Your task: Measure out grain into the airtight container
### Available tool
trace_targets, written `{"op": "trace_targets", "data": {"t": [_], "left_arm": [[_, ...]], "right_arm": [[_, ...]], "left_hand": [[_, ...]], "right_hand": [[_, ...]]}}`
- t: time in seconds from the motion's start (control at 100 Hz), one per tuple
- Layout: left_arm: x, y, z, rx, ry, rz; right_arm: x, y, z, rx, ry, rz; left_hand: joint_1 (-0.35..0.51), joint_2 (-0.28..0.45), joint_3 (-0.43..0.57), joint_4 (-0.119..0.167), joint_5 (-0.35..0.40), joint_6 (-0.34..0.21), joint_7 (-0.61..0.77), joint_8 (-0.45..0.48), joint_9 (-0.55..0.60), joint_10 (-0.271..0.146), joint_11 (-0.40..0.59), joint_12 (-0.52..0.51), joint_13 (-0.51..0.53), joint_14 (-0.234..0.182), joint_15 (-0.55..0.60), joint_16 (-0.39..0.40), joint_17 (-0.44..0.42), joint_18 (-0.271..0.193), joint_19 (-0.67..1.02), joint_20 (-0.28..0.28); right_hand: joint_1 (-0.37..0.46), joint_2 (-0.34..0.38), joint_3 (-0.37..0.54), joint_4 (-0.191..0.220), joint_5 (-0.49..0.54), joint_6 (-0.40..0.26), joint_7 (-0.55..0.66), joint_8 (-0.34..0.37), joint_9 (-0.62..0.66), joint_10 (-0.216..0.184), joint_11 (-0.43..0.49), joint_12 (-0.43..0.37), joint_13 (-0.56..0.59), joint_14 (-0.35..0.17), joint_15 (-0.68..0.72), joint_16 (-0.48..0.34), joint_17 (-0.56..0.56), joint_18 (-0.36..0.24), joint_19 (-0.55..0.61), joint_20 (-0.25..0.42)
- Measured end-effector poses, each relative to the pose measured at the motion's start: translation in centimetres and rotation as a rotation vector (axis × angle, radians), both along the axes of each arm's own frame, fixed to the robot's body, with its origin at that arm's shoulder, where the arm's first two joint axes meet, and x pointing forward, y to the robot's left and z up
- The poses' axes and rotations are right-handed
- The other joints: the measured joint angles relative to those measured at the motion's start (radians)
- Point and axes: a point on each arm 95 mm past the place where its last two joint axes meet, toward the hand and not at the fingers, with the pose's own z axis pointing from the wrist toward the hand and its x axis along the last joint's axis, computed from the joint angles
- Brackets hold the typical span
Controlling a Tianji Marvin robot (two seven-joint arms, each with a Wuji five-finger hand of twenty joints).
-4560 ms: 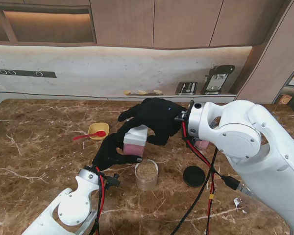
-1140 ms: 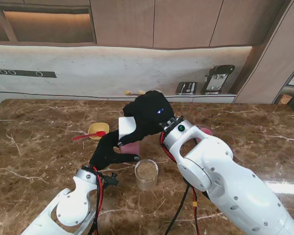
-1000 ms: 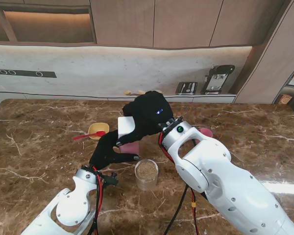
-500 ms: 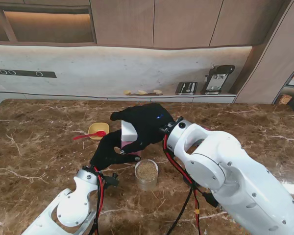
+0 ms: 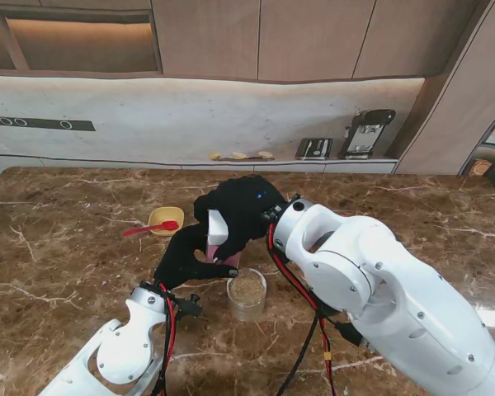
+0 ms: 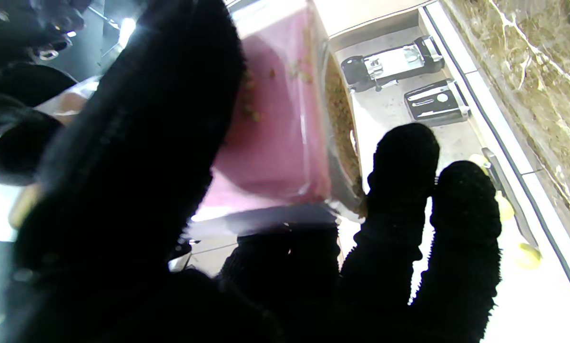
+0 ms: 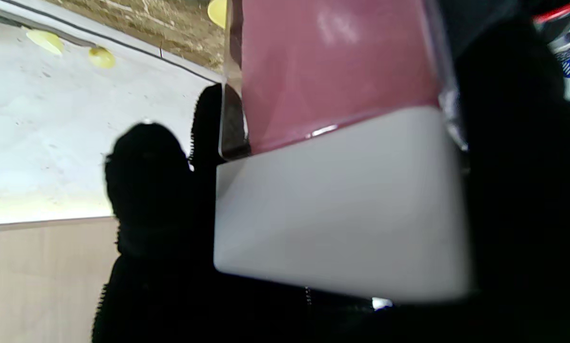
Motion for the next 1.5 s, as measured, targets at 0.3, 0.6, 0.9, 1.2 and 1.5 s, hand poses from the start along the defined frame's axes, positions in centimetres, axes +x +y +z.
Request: {"op": "trace_targets", "data": {"t": [0.3,0.6,0.9,1.2,1.5], "left_arm": [[0.1,0.0,-0.2,0.059,-0.021,0.022],[0.9,0.8,0.1,0.114,-0.043,0.009],[1.5,2.9,0.3,0.226,-0.028,0.05],[1.4,4.3,0.5,0.37,-0.033,0.057],[1.7,5.0,-0.1,0.448,-0.038,0.087]], "right_arm": [[0.4,-0.5,-0.4,0.069,-0.003,-0.004],[0.8,-2.3,0.5,0.106,-0.044,-0.066],[2.0,-6.7,2.8,0.119,-0.132,-0.196],[4.1,-12.3,2.7,0.017,-0.222,-0.381],[4.9,-18.7,1.4,-0.078,-0.259,-0.591]], "left_hand": [[-0.161,0.052,0.115,-0.005,-0.087,-0.087,0.099,-0.221,-0.035,-0.071,-0.088,-0.064,-0.197,-0.078,-0.327,-0.251,-0.292,-0.056,-0.216,-0.057],[-0.364,0.24,0.189,0.07,-0.194,-0.166,-0.182,-0.295,-0.398,-0.094,-0.159,-0.537,-0.616,-0.163,-0.68,-0.606,-0.581,-0.117,-0.607,-0.205],[-0.374,0.352,0.012,0.125,-0.199,-0.182,-0.215,-0.318,-0.451,-0.098,-0.183,-0.584,-0.702,-0.167,-0.693,-0.646,-0.605,-0.13,-0.74,-0.206],[-0.372,0.421,-0.116,0.149,-0.199,-0.182,-0.243,-0.33,-0.451,-0.098,-0.206,-0.607,-0.702,-0.167,-0.693,-0.658,-0.603,-0.157,-0.766,-0.226],[-0.37,0.443,-0.194,0.178,-0.199,-0.182,-0.267,-0.342,-0.479,-0.098,-0.217,-0.642,-0.712,-0.167,-0.693,-0.671,-0.592,-0.227,-0.786,-0.33]], "right_hand": [[0.0,-0.046,0.022,0.0,0.082,-0.049,0.019,-0.099,0.081,0.051,-0.031,0.0,0.012,0.028,0.056,0.009,0.011,0.029,0.042,0.024],[-0.006,-0.046,0.022,-0.011,0.097,-0.064,0.045,-0.153,0.117,0.057,-0.049,0.0,0.024,0.028,0.091,0.009,0.02,0.031,0.054,0.026],[-0.007,-0.046,0.022,-0.011,0.108,-0.064,0.069,-0.161,0.12,0.066,-0.049,0.0,0.032,0.035,0.104,0.009,0.025,0.04,0.055,0.026],[-0.007,-0.045,0.022,-0.011,0.108,-0.064,0.072,-0.161,0.12,0.067,-0.049,0.0,0.032,0.035,0.107,0.009,0.025,0.04,0.055,0.027],[-0.007,-0.044,0.022,-0.011,0.108,-0.071,0.08,-0.161,0.12,0.067,-0.049,0.0,0.032,0.035,0.107,0.009,0.025,0.04,0.055,0.027]]}}
